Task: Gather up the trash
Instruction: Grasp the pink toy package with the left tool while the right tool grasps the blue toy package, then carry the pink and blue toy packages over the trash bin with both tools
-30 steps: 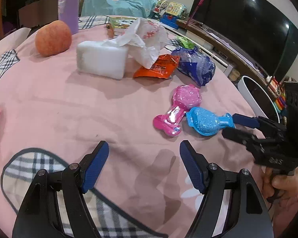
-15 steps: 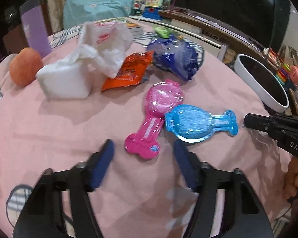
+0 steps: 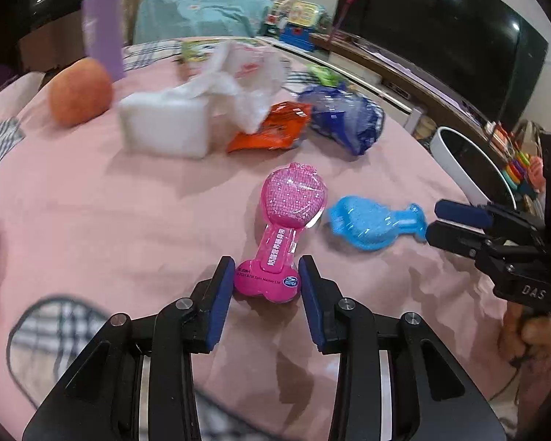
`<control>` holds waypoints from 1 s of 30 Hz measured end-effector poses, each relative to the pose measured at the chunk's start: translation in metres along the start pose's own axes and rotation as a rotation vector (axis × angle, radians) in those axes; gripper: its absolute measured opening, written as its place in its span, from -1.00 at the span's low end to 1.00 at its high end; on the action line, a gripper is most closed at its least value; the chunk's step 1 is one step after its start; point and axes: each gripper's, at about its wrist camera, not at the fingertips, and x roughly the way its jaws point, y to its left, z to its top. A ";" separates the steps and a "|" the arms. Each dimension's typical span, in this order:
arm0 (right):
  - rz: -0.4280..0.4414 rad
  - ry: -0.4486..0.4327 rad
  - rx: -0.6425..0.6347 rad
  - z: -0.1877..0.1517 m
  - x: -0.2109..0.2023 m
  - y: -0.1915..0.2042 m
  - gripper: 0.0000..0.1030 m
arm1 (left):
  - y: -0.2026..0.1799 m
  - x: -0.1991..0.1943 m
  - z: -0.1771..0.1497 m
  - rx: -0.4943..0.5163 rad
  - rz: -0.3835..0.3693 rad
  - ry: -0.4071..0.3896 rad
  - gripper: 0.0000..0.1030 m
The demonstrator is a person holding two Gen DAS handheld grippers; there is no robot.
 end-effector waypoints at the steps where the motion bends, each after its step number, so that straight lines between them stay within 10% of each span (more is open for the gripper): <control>1: 0.005 0.004 -0.033 0.002 0.002 0.005 0.03 | 0.006 -0.004 -0.004 -0.020 -0.001 0.002 -0.32; 12: -0.030 0.150 -0.315 0.012 0.053 0.035 0.28 | 0.009 -0.004 -0.005 -0.034 -0.011 0.014 -0.25; 16: -0.064 0.123 -0.235 0.014 0.049 0.024 -0.44 | 0.001 -0.003 -0.001 -0.004 0.007 0.005 0.03; 25: 0.012 0.044 0.082 0.008 0.017 -0.010 -0.69 | -0.012 0.021 0.012 0.055 0.051 0.025 0.05; 30: 0.039 0.033 0.177 0.001 0.009 -0.020 -0.69 | -0.015 0.024 0.018 0.064 0.053 0.017 -0.35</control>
